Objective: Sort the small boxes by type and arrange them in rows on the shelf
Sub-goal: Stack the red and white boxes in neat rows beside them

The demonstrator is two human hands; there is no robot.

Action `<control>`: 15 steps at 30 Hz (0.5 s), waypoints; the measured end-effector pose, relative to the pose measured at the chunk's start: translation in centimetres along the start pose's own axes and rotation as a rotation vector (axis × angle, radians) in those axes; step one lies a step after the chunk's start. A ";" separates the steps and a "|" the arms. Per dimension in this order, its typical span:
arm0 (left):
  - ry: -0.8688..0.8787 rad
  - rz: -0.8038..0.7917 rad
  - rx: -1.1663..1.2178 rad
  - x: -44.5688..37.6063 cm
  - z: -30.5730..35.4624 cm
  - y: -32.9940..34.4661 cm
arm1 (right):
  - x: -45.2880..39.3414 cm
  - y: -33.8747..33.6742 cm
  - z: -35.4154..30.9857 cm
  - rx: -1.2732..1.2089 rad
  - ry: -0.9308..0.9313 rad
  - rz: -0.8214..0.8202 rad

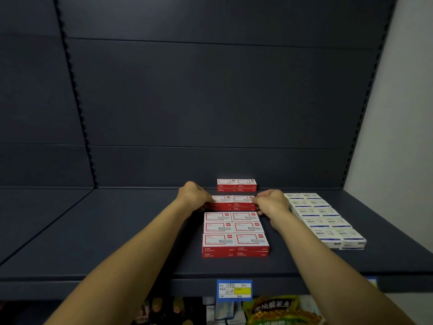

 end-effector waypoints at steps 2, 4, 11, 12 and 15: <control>0.000 0.002 -0.004 0.4 -0.2 -0.2 | 0.6 -0.2 -0.2 0.012 0.001 0.005; -0.003 -0.001 -0.003 0.8 -0.3 -0.3 | 1.2 -0.4 -0.3 0.027 0.003 0.007; -0.021 0.008 0.017 1.6 -0.8 -0.7 | 2.2 -0.7 -0.6 0.040 0.031 -0.009; -0.021 0.009 0.019 1.7 -0.9 -0.7 | 2.3 -0.8 -0.6 0.031 0.034 -0.018; -0.028 0.011 0.036 1.9 -1.1 -0.7 | 2.5 -0.9 -0.5 0.012 0.037 -0.041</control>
Point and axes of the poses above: each hand's wrist, its own x-axis away from the middle knuckle, its own y-axis out of the palm, z = x × y, the point moved 2 cm from there along -x, towards the middle knuckle, and after that the axes turned 10 degrees about -x, right-handed, at the moved point
